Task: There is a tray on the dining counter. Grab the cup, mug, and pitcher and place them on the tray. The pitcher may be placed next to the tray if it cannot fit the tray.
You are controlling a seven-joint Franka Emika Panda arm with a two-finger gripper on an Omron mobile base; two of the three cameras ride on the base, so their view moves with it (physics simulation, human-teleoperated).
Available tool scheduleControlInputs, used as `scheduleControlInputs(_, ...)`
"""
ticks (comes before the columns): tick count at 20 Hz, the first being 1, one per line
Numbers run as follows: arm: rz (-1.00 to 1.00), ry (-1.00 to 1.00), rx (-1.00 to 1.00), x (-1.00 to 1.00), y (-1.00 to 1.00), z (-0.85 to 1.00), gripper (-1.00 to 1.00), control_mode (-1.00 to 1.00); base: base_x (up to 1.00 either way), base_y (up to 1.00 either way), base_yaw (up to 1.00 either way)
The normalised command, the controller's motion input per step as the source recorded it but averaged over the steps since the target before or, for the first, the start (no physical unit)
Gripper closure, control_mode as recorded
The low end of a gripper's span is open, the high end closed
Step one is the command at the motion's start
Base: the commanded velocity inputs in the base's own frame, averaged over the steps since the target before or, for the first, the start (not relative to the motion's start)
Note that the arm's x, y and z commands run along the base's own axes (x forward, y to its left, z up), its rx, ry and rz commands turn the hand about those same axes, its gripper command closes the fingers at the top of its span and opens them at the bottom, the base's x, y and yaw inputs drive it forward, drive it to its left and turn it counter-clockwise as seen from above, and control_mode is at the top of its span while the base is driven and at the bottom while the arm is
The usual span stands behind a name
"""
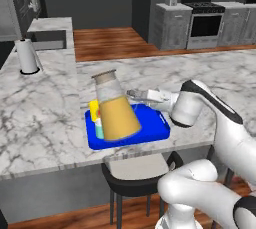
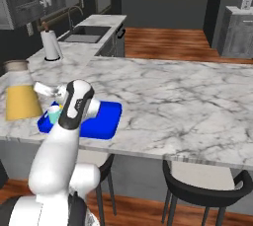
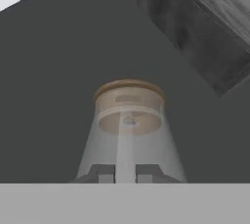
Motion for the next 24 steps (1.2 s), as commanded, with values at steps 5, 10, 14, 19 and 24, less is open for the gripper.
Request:
scheduleControlInputs(5,0.1,-0.12,0.12,0.48,-0.3,0.0,1.0,-1.0,0.0,0.0,0.0)
scheduleControlInputs(10,0.01,-0.39,0.01,0.32,-0.35,0.12,1.0,-1.0,0.0,0.0,0.0)
scheduleControlInputs(14,0.0,-0.52,0.0,0.18,-0.28,0.1,1.0,-1.0,0.0,0.0,0.0)
scheduleControlInputs(19,0.0,-0.52,0.0,0.15,-0.17,0.0,1.0,-1.0,0.0,0.0,0.0)
scheduleControlInputs(24,-0.02,-0.28,0.0,0.41,-0.27,0.0,1.0,-1.0,0.0,0.0,0.0)
